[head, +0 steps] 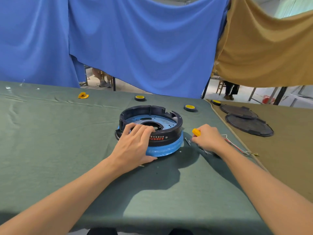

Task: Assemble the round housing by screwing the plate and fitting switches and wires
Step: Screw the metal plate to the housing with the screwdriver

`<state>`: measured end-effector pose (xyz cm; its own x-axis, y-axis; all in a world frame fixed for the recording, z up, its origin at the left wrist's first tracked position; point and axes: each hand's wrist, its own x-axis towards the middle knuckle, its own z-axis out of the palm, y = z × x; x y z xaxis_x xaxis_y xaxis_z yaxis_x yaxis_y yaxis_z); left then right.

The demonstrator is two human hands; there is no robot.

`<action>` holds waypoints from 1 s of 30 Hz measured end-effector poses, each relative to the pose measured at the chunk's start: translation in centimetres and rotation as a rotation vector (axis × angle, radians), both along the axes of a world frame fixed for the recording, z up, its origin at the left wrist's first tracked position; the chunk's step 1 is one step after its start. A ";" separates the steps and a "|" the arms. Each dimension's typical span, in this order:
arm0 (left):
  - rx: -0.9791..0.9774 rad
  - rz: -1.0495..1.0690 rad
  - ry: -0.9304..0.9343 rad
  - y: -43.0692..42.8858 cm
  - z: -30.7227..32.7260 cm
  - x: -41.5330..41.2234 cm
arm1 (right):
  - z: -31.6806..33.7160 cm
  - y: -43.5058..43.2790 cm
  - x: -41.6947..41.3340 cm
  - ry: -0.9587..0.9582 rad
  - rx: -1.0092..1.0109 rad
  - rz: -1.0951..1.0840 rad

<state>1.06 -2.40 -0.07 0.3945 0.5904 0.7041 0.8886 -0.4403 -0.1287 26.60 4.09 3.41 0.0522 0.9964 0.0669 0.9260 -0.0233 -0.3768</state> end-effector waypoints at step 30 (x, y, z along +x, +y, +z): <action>0.001 0.023 -0.108 0.0 2.0 0.7 | 0.4 -0.5 -2.9 0.107 -0.201 0.008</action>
<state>1.77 -2.40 1.97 0.3028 0.5975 0.7425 0.9070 -0.4199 -0.0320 23.69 3.55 3.79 0.0400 0.9895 -0.1389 0.8816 -0.1004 -0.4612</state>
